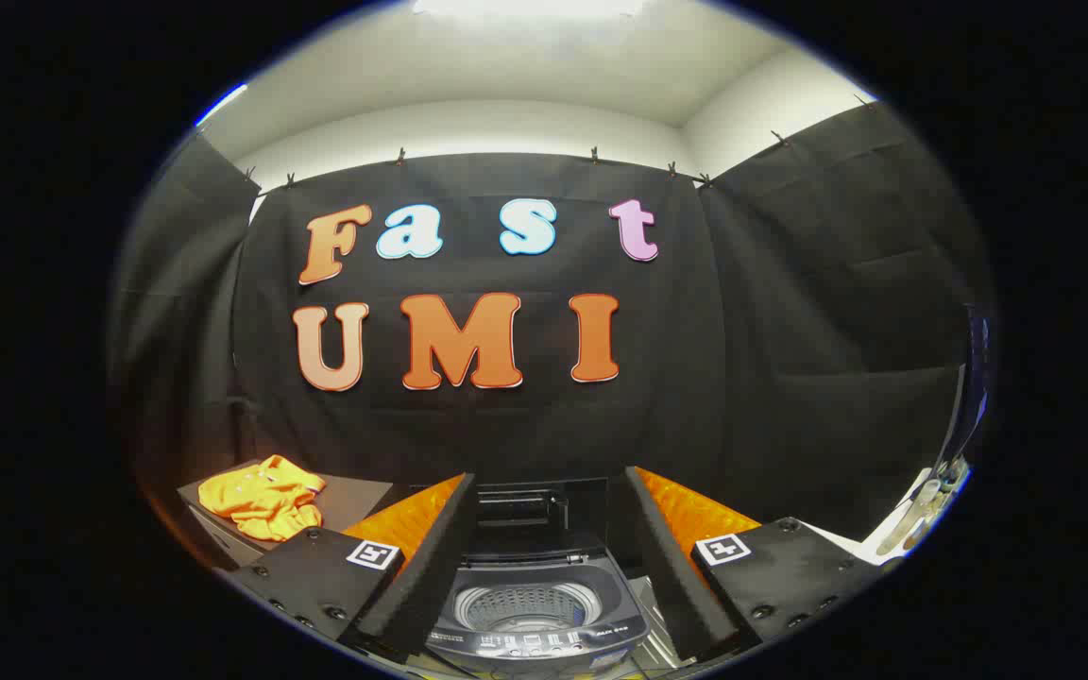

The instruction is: Put the clothes into the washing machine and then close the washing machine lid.

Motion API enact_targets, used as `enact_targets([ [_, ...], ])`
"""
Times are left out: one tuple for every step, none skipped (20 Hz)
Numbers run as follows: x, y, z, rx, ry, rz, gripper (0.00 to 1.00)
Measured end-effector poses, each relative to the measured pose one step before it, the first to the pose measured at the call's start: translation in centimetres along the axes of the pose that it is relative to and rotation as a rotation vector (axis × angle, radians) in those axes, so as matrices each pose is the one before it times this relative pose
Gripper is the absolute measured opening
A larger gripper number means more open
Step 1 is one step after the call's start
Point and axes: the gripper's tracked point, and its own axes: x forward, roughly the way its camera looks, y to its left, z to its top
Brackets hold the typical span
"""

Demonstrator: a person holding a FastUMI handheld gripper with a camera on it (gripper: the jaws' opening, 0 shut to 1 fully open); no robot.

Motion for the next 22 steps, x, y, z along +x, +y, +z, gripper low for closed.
enact_targets([
  [0.16,0.145,-0.053,-0.01993,0.01168,-0.00169,0.98],
  [0.054,0.173,-0.234,-0.01871,0.01688,-0.00099,0.98],
  [0.053,-0.086,-0.054,-0.0142,0.00881,-0.0077,0.98],
  [0.127,-0.173,0.298,-0.00699,-0.00323,-0.01087,0.98],
  [0.08,0.048,0.38,0.00244,-0.011,-0.00592,0.98],
  [0.125,0.169,0.199,0.00844,-0.0032,-0.00017,0.98],
  [0.196,0.295,-0.142,0.00927,0.00819,0.00637,0.98],
  [0.053,0.249,-0.312,0.00543,0.00579,0.00364,0.98],
  [0.021,0.129,0.05,0.00011,-0.00332,0.0012,0.98],
  [0.188,0.053,0.175,-0.00223,-0.00731,0.00045,0.98],
  [0.314,0.174,0.042,-0.0057,-0.00298,0.00123,0.98],
  [0.085,0.034,0.021,-0.00491,0.0011,-0.00358,0.98],
  [0.137,-0.053,0.074,-0.00221,0.0,-0.00154,0.98],
  [0.016,0.021,0.041,0.00067,-0.00115,-0.00165,0.98],
  [0.045,-0.047,0.096,0.00087,-0.00364,-0.00173,0.98],
  [0.013,-0.064,0.158,0.00156,-0.00346,-0.00043,0.98],
  [0.124,0.055,0.067,0.00263,-0.00251,-0.00341,0.99],
  [0.167,-0.091,-0.017,0.00502,-0.00083,-0.00174,0.99],
  [0.133,-0.015,-0.059,0.00764,-0.00258,-0.00105,0.99],
  [0.038,0.113,0.078,0.00772,-0.0025,0.00193,0.99],
  [-0.129,0.118,0.016,0.00726,-0.00173,0.00144,0.99],
  [-0.078,-0.219,-0.004,0.00597,-0.00078,-0.00277,0.99],
])
